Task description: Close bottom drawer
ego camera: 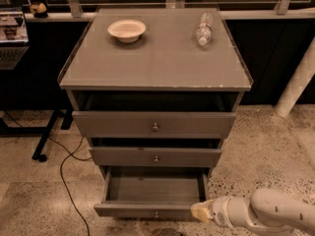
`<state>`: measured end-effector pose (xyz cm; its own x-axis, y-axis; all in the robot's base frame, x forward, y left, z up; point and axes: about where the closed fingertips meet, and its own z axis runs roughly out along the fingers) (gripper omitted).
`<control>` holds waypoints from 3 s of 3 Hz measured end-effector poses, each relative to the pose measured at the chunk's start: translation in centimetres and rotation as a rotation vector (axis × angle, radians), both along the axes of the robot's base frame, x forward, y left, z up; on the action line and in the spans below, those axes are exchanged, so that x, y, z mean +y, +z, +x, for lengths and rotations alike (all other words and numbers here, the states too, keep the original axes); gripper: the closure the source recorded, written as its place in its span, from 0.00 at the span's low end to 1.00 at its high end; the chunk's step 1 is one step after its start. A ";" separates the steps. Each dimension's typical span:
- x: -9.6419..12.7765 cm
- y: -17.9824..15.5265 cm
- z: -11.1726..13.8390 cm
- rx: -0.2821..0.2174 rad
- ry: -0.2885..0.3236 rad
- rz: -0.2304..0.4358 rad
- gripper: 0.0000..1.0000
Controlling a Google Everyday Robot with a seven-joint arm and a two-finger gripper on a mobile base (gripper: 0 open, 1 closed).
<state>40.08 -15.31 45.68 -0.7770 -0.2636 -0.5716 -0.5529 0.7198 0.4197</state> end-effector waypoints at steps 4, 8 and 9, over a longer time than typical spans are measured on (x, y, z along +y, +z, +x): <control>-3.4 -16.8 -0.3 0.200 -0.041 0.096 1.00; -5.0 -26.5 0.6 0.286 -0.181 0.127 1.00; -5.1 -28.8 1.9 0.297 -0.191 0.132 1.00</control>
Offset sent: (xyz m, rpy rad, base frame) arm -0.0084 -0.0444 -0.1547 0.0947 0.1610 -0.0607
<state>42.03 -20.39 16.85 -0.9422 -0.0366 -0.3329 -0.2536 0.7272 0.6378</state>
